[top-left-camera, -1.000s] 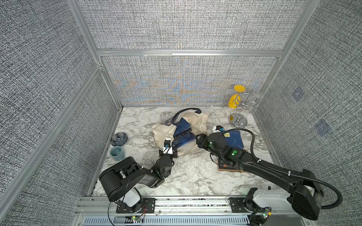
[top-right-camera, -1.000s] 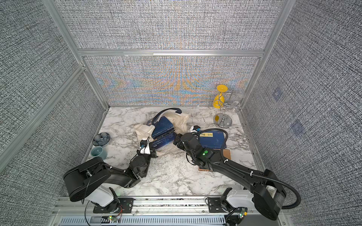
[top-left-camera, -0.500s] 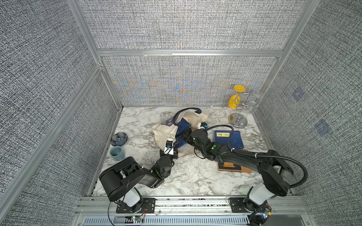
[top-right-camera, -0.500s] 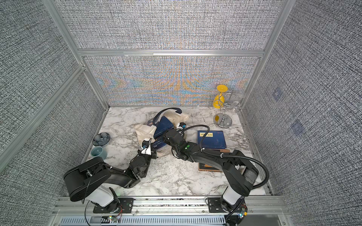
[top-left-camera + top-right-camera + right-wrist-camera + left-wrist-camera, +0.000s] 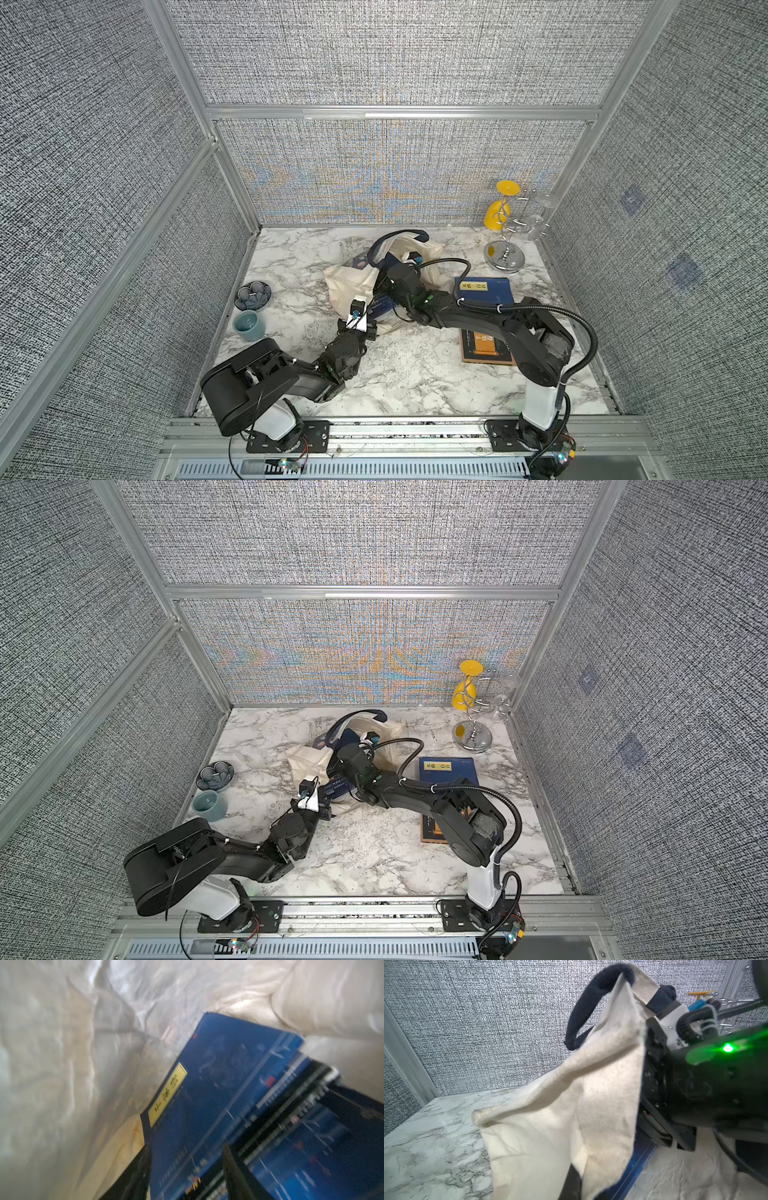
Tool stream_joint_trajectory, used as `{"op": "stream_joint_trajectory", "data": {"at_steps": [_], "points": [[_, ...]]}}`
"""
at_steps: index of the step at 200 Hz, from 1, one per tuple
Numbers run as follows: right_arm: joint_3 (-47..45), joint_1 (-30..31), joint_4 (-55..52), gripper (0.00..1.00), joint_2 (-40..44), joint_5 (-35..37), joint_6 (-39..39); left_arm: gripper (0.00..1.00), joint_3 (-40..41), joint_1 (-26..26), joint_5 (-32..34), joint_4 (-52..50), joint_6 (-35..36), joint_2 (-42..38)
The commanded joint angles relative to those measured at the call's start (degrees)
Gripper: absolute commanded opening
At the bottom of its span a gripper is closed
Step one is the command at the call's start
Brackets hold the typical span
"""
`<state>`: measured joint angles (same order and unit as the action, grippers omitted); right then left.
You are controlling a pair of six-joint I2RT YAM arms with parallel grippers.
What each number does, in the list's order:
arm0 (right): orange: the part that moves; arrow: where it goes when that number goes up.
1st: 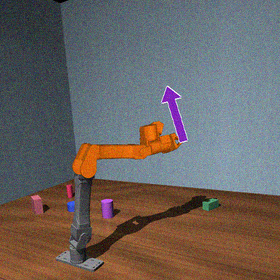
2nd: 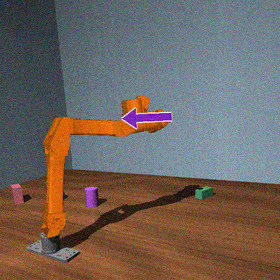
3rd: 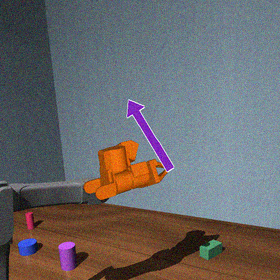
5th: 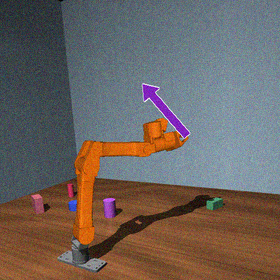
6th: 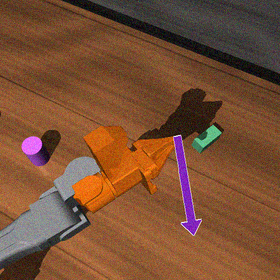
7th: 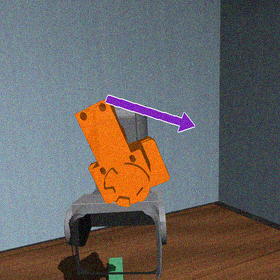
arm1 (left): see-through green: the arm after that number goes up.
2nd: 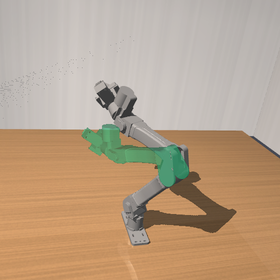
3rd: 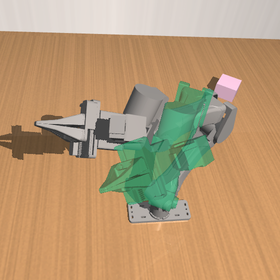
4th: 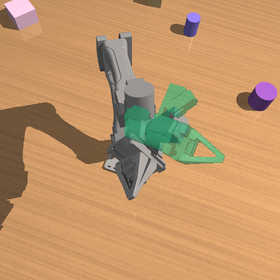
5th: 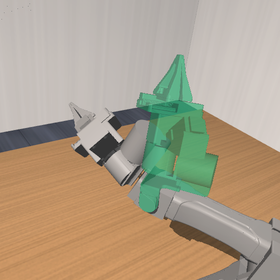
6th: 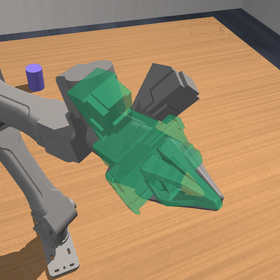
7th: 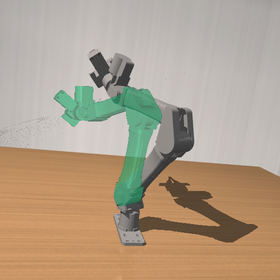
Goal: Take out the books from the canvas bag
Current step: Pick up the book from the canvas bag.
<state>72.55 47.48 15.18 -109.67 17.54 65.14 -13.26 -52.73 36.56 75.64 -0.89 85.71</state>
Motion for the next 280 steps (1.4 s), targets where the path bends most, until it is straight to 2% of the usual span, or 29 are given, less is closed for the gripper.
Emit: {"op": "stream_joint_trajectory", "data": {"at_steps": [1,32,62,75,117,136,154,178,223,254,280], "points": [[1.4,-1.0,0.2,0.54,-1.4,-1.3,-0.4,0.00,-0.1,0.0,-2.7,4.4,-0.1,-0.4],[0.4,-1.6,0.9,0.50,-1.5,-2.0,0.8,0.00,0.1,0.0,-3.1,4.4,-0.3,-0.9],[-0.5,-1.5,-0.4,0.50,-0.9,-3.3,3.2,0.00,0.3,0.0,-3.1,4.4,-0.1,-1.7],[-1.7,-1.4,2.5,0.50,-0.4,-3.4,3.7,0.00,0.4,0.0,-3.0,4.4,-0.1,-2.0],[4.1,-2.1,-0.7,0.48,-4.2,-6.9,4.4,0.00,0.4,-0.1,-3.3,4.4,-0.2,-1.6],[3.8,-2.5,0.4,0.38,-4.8,-7.1,4.8,0.00,0.6,-0.1,-3.4,4.4,-0.1,-1.7],[4.1,-2.7,0.7,0.33,-4.6,-6.6,4.2,0.00,0.6,-0.1,-3.2,4.4,-0.1,-1.7],[5.9,-3.1,1.4,0.29,-4.7,-6.5,2.3,0.00,0.4,-0.1,-3.4,4.4,-0.2,-1.4],[9.6,-3.5,4.2,0.29,-8.0,-8.2,1.1,0.00,0.4,-0.1,-3.0,4.4,0.1,-1.2],[7.1,-3.8,5.5,0.07,-7.2,-8.4,2.2,0.00,0.5,-0.1,-1.5,4.4,0.3,-1.5],[3.4,-3.6,7.4,0.00,-3.6,-8.9,1.1,0.00,-0.2,-0.1,0.6,4.4,0.0,-0.9]]}}
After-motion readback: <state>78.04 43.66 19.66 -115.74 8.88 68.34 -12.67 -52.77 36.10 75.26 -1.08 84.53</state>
